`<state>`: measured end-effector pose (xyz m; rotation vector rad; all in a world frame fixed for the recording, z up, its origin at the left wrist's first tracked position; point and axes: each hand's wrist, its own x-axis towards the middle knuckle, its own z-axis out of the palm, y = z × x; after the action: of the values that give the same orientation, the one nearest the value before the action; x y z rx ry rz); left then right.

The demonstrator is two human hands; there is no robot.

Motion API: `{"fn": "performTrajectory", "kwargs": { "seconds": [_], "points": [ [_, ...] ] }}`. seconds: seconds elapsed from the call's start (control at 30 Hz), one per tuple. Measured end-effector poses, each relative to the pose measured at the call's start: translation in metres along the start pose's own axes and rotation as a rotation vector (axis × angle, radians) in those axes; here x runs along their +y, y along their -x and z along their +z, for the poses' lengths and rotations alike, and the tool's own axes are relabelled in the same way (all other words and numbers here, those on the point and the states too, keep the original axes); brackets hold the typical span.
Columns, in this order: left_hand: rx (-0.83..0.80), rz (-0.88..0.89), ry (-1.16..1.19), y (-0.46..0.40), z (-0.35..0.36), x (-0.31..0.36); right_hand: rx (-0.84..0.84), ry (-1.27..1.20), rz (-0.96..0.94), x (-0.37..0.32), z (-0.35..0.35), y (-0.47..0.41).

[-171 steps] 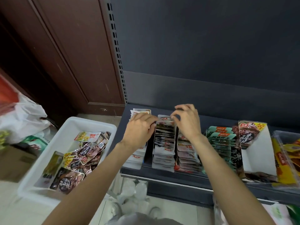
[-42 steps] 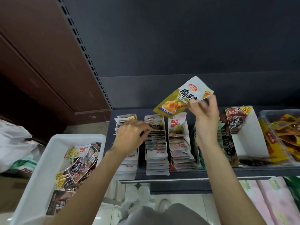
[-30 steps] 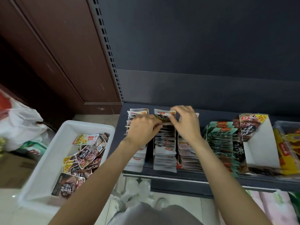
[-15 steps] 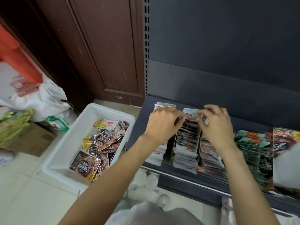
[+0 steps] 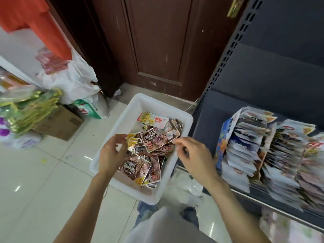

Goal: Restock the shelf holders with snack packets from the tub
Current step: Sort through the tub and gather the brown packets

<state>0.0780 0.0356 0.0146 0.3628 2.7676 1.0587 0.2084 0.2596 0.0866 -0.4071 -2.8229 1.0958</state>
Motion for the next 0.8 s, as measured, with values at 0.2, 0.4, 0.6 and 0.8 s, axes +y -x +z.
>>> {"fn": "performTrajectory", "kwargs": {
  "seconds": [0.2, 0.4, 0.6, 0.8],
  "points": [
    [-0.372, 0.179, -0.171, -0.076, 0.051, -0.025, -0.186, 0.255, 0.176, 0.03, 0.107, -0.086],
    [-0.542, 0.261, -0.31, -0.143, 0.099, -0.04, -0.318, 0.464, 0.202, 0.07, 0.148, -0.145],
    [-0.734, 0.42, -0.494, -0.139, 0.107, -0.044, -0.262, 0.61, 0.057, 0.067, 0.155, -0.118],
    [-0.688, 0.516, -0.477, -0.089, 0.082, -0.052, -0.127, 0.582, -0.042, 0.037, 0.148, -0.073]
  ]
}}
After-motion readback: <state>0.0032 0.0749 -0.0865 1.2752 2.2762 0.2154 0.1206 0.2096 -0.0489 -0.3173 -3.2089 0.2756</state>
